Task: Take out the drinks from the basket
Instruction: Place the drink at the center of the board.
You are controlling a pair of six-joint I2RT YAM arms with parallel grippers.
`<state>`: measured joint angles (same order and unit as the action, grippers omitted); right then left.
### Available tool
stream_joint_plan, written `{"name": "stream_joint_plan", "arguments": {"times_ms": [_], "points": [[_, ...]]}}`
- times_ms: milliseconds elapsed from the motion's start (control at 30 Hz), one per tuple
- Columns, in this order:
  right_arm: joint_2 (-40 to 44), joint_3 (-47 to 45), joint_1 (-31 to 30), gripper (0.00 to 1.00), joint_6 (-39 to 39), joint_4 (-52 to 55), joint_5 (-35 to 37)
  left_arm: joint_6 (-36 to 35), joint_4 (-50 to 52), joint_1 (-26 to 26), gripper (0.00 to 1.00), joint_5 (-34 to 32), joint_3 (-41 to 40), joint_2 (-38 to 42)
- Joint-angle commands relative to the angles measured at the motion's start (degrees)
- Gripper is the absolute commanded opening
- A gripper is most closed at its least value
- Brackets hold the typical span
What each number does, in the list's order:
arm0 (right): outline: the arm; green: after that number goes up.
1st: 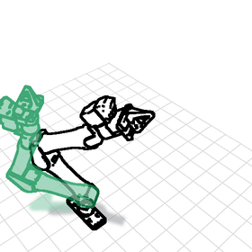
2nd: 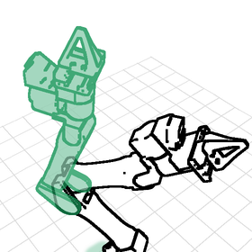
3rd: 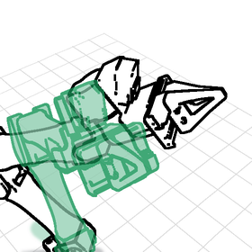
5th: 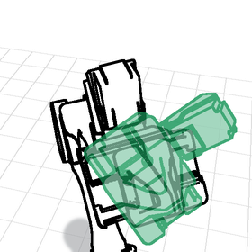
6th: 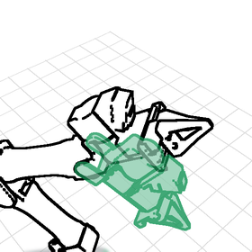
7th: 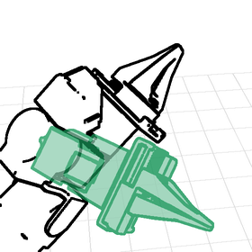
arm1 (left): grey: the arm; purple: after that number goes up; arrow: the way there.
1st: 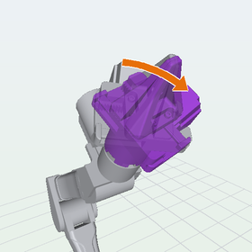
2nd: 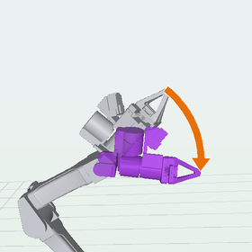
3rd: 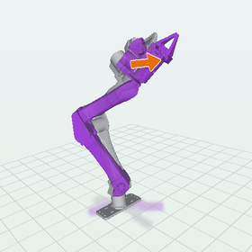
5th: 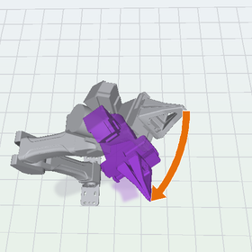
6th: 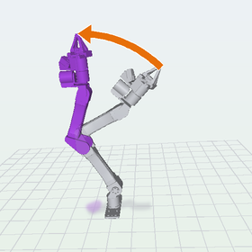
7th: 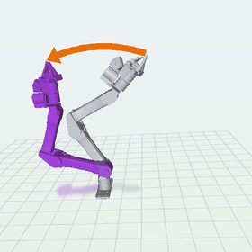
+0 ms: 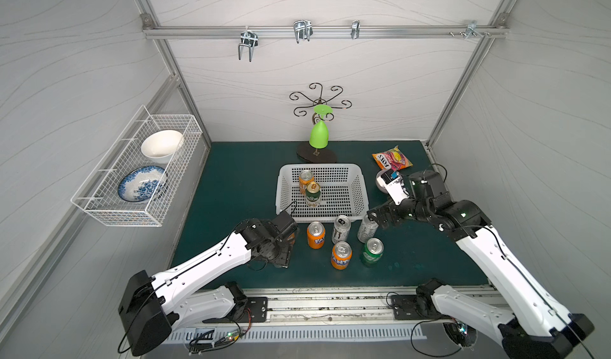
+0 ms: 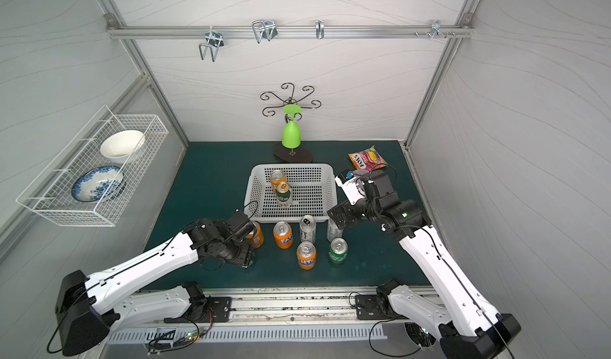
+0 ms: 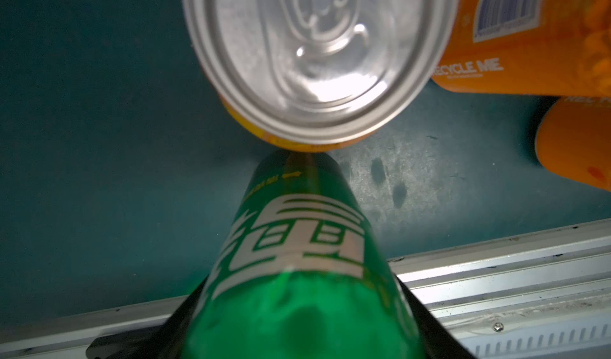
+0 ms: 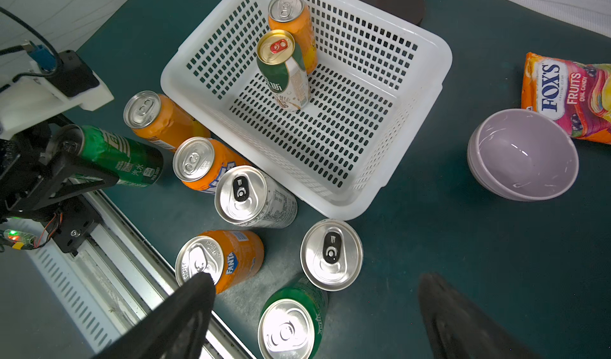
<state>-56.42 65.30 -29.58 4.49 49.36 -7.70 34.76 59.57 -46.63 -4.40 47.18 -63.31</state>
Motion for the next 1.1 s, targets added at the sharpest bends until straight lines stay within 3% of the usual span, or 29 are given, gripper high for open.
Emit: {"name": "stream_joint_plan", "arguments": {"times_ms": [0, 600, 1067], "points": [[-0.18, 0.01, 0.24, 0.99, 0.51, -0.50, -0.25, 0.65, -3.76, -0.55, 0.57, 1.07, 0.55, -1.04], [-0.27, -0.08, 0.24, 0.99, 0.56, -0.57, -0.24, 0.61, -4.99, -0.79, 0.66, 0.75, -1.01, -5.20], [-0.31, -0.12, 0.26, 0.99, 0.52, -0.60, -0.26, -0.02, -3.99, -0.74, 0.78, 0.08, 0.62, -5.25]]}}
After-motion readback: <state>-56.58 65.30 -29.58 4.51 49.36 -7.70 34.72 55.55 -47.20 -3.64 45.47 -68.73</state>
